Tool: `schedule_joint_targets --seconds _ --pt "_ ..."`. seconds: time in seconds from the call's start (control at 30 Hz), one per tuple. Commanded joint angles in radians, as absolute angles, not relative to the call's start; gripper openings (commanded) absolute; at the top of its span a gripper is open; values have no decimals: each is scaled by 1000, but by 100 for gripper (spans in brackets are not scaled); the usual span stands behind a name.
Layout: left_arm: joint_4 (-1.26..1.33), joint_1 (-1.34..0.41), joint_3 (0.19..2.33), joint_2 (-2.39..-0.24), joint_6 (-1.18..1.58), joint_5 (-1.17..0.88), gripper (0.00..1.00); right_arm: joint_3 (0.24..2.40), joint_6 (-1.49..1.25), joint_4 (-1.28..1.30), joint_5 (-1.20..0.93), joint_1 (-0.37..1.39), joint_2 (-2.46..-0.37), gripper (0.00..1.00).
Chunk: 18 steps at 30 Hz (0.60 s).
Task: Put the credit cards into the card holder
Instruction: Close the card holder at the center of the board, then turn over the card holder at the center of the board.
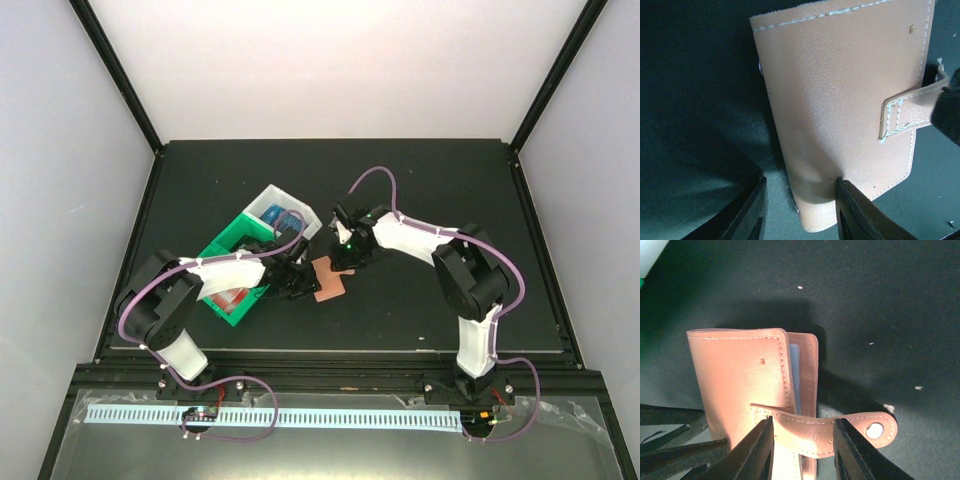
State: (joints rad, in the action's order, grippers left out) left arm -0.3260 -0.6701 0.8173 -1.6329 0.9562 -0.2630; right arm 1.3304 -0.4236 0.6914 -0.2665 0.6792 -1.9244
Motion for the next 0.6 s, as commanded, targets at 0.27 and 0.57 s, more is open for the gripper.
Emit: schedule_joint_targets --seconds 0.27,0.57 --pt "-226 -677 755 -1646 981 -270 46 1240 -443 612 -226 686 -1966 28" --pt "48 -676 642 -1686 1050 -320 48 1120 -495 472 -249 687 -1962 25"
